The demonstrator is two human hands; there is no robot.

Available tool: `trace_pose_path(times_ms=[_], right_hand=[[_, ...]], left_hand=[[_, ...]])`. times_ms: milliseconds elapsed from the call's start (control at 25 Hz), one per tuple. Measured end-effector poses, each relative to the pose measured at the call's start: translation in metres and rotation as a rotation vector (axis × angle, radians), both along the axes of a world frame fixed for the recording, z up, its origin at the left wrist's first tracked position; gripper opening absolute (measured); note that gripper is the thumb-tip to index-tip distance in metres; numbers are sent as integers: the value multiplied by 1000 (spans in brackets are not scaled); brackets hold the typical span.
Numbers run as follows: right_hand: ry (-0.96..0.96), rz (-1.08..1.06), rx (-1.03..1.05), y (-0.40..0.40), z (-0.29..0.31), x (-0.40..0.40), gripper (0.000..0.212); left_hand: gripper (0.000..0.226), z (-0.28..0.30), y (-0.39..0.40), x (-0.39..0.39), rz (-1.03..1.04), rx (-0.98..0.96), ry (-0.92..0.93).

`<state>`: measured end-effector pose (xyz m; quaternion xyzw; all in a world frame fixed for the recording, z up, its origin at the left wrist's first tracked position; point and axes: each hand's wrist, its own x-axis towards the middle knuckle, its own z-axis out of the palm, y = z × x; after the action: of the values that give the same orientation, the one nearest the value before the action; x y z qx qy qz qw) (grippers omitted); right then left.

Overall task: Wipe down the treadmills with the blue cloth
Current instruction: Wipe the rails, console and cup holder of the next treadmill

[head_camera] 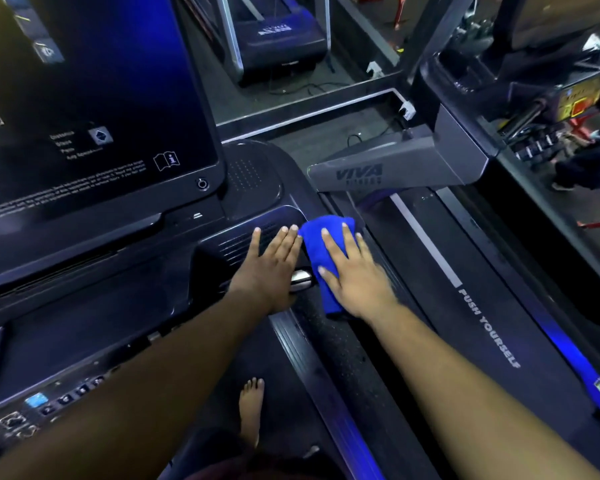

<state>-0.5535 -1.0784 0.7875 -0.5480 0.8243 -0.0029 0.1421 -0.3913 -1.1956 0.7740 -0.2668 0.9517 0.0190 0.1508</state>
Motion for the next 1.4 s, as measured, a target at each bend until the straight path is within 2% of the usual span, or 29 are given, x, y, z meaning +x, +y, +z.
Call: trace_pose_path(times_ms=[120, 320, 400, 480, 640, 720, 880, 960, 1080, 1160, 1320, 1400], right_hand=[[-17, -15, -4, 37, 5, 0, 68], [-15, -39, -9, -66, -2, -4, 66], [-26, -25, 3, -84, -1, -6, 65], [-23, -5, 7, -59, 2, -6, 64], [31, -42, 49, 48, 8, 8, 69], [126, 23, 70, 63, 3, 7, 72], [238, 164, 139, 21, -3, 10, 76], [280, 187, 170, 39, -2, 14, 78], [456, 468, 265, 113, 9, 10, 77], [551, 636, 324, 119, 13, 1, 70], [738, 689, 397, 54, 1, 20, 58], [846, 700, 479, 60, -2, 32, 58]], left_hand=[[103, -2, 0, -3, 4, 4, 32], [96, -2, -2, -5, -5, -6, -7], [96, 1, 0, -6, 6, 8, -26], [98, 3, 0, -5, 4, 5, -38], [100, 0, -3, -5, 15, 50, 7], [98, -3, -4, -5, 19, 44, 32], [107, -3, 1, -1, 9, -1, 90], [109, -3, 6, 6, -43, -107, 121], [94, -1, 22, 15, -102, -193, 152], [84, -5, 39, 19, -94, -206, 157], [65, -14, 71, 15, -137, -271, 82], [63, -15, 74, 15, -104, -289, 69]])
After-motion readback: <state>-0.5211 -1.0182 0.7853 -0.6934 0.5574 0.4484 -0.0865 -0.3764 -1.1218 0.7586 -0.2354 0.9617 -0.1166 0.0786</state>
